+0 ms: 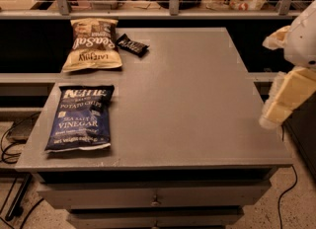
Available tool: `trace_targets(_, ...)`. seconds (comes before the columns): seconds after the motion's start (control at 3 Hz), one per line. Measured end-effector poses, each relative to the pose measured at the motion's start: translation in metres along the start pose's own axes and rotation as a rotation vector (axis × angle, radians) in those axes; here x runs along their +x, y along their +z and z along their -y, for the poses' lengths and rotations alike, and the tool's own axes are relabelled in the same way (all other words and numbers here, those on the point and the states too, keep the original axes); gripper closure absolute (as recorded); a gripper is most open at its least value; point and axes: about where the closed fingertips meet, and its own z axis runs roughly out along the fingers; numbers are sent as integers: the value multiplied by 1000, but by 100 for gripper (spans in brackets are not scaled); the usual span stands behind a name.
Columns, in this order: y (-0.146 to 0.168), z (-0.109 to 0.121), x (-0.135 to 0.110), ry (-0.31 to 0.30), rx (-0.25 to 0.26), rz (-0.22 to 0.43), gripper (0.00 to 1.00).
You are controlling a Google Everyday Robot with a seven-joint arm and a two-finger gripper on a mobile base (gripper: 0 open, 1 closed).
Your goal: Pick brown chip bag
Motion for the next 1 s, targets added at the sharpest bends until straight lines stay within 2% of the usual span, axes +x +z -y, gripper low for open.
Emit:
trace_targets(0.33, 31, 4, -40, -2, -14, 154, 0)
trace_targets(0.67, 58, 23, -86, 1, 8, 291, 0)
trace_targets(1.0, 58, 23, -86, 1, 8, 291, 0)
